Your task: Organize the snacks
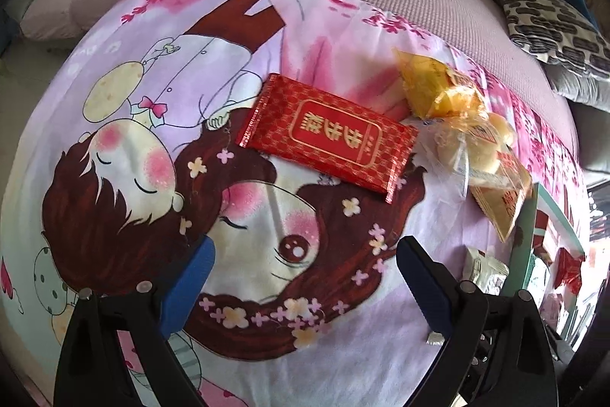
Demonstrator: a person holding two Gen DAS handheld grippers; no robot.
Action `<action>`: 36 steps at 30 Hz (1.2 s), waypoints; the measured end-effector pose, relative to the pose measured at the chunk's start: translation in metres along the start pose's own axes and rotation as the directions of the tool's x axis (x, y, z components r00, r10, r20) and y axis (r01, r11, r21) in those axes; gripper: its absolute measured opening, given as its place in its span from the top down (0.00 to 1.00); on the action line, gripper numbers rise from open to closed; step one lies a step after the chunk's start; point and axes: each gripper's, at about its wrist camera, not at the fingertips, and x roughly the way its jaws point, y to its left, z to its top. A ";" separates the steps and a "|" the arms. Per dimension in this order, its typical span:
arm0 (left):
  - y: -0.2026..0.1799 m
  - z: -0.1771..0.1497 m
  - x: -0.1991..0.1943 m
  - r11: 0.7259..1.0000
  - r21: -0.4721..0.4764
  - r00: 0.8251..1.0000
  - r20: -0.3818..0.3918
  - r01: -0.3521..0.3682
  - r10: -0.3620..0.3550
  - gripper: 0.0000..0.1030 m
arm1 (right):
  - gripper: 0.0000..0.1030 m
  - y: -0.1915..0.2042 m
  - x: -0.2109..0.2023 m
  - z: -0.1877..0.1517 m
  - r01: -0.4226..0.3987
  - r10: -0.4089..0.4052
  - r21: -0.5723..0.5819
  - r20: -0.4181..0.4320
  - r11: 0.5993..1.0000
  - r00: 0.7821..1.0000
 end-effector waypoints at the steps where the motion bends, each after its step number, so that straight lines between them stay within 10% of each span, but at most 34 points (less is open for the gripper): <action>1: 0.002 0.002 0.000 1.000 -0.006 1.000 0.001 0.007 -0.007 0.07 | 0.38 -0.001 0.001 0.000 -0.001 0.001 0.005 0.003 1.000 1.000; 13: 0.005 0.031 0.012 0.991 -0.117 0.998 -0.012 0.063 -0.065 0.07 | 0.45 -0.004 0.003 0.012 0.039 -0.037 -0.038 0.072 0.998 0.997; 23: -0.001 0.074 0.037 0.960 -0.279 0.999 -0.037 -0.024 0.015 0.07 | 0.46 -0.029 -0.005 0.026 -0.015 0.017 -0.018 0.080 1.000 0.997; 36: -0.013 0.070 0.050 0.977 -0.179 0.991 -0.097 -0.112 0.096 0.07 | 0.46 -0.032 -0.002 0.035 -0.037 0.037 -0.007 0.079 0.999 0.996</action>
